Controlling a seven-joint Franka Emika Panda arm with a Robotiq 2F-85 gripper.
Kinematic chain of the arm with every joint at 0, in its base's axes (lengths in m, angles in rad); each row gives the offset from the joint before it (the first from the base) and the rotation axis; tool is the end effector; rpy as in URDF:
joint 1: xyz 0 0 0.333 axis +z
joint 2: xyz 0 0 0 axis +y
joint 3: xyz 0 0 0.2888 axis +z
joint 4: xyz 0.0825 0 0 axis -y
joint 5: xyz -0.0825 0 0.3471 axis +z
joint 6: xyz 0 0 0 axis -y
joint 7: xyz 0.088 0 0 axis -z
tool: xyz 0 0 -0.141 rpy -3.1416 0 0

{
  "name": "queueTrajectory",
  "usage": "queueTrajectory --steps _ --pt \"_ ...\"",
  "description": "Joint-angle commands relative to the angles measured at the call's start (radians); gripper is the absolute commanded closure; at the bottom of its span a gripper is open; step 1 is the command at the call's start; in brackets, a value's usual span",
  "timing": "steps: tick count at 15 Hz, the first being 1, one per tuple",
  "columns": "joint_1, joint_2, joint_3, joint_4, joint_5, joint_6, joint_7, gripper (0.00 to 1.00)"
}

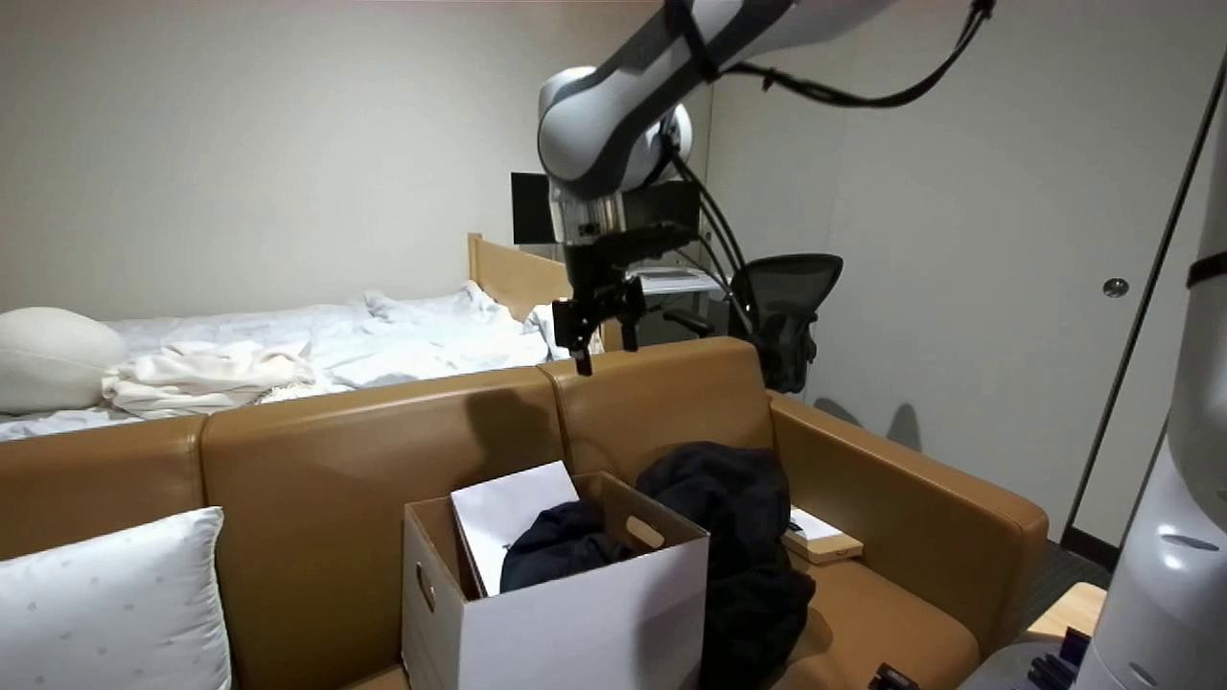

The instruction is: Remove the jersey from the box and put it on the couch

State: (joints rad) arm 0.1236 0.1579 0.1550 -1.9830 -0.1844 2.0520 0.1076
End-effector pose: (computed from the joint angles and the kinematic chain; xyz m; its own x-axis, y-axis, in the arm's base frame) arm 0.5233 0.1323 0.3409 0.9642 0.2537 -0.0769 0.2624 -0.9548 0.1397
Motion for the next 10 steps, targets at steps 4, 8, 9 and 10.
queueTrajectory --steps 4,8,9,10 --pt "0.02 0.215 -0.056 0.129 -0.025 0.013 0.007 0.0" --pt "0.026 0.234 -0.061 0.14 -0.025 0.016 0.007 0.0" --pt "0.037 0.263 -0.06 0.16 -0.035 0.012 0.017 0.0" --pt "0.052 0.344 -0.061 0.235 -0.033 -0.03 0.036 0.0"
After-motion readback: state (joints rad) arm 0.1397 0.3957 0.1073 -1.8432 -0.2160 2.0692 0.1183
